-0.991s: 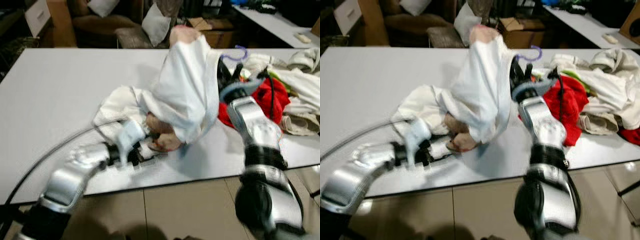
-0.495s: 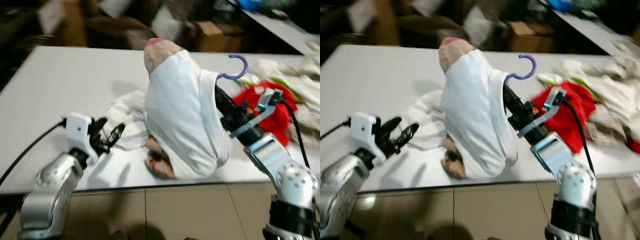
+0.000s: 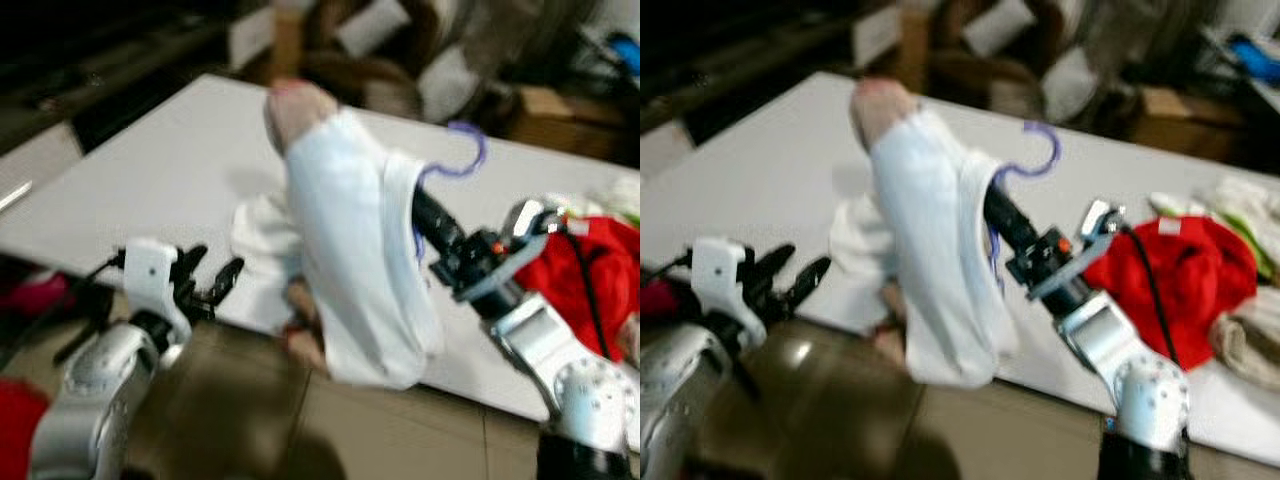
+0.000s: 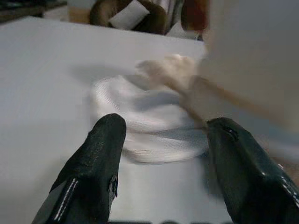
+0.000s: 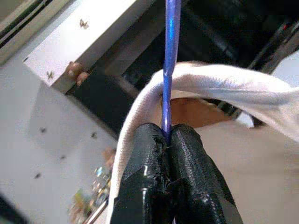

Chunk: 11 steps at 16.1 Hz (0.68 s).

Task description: Hang hanger

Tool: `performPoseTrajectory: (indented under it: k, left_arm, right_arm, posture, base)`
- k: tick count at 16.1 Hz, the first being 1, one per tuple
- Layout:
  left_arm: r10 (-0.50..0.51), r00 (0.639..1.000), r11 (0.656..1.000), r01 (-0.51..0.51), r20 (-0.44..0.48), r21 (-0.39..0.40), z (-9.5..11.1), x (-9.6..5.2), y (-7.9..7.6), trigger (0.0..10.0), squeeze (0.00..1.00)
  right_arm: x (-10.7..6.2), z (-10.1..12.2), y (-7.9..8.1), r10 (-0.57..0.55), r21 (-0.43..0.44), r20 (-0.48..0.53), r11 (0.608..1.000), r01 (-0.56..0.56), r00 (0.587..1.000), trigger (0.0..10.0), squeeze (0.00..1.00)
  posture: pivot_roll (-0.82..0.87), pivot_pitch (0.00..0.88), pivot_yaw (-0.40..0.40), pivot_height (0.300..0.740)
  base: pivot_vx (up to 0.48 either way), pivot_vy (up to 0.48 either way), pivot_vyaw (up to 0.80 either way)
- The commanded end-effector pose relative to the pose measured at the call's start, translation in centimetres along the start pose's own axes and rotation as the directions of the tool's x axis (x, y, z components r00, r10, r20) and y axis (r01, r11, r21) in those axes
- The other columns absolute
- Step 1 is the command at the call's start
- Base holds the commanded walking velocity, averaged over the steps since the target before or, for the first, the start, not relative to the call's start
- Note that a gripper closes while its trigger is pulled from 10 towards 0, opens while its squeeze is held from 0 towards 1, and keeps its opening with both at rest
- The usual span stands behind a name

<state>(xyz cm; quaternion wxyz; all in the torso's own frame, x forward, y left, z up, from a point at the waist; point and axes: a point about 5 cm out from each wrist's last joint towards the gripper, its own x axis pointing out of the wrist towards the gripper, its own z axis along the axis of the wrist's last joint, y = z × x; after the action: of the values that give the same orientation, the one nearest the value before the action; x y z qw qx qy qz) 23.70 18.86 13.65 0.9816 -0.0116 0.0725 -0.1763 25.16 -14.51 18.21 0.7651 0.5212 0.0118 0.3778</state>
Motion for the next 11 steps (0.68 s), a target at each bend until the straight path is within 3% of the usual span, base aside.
performPoseTrajectory:
  k: [1,8,11]
  left_arm:
    - [-0.031,0.999,0.999,0.031,0.011,0.012,0.4,0.2,-0.7,10.0,0.0]
    - [-0.039,0.999,0.999,0.04,-0.014,0.033,0.0,-0.5,-0.8,10.0,0.0]
    - [-0.057,0.998,0.998,0.057,-0.024,0.018,-0.1,-0.8,-0.5,10.0,0.0]
  right_arm:
    - [-0.2,0.3,0.5,0.019,-0.011,-0.012,1.0,-0.019,1.0,10.0,0.0]
    - [-1.4,-0.2,0.5,0.038,-0.006,-0.083,0.999,-0.039,0.996,10.0,0.0]
    - [-1.4,-0.7,0.8,0.057,0.003,-0.112,0.998,-0.057,0.992,10.0,0.0]
  posture:
    - [-0.02,0.0,-0.039,0.74]
    - [-0.01,0.0,-0.053,0.74]
    - [0.0,0.0,-0.061,0.74]
  base:
    - [0.0,-0.48,0.8]
    - [0.0,-0.477,0.8]
    - [0.0,0.0,0.8]
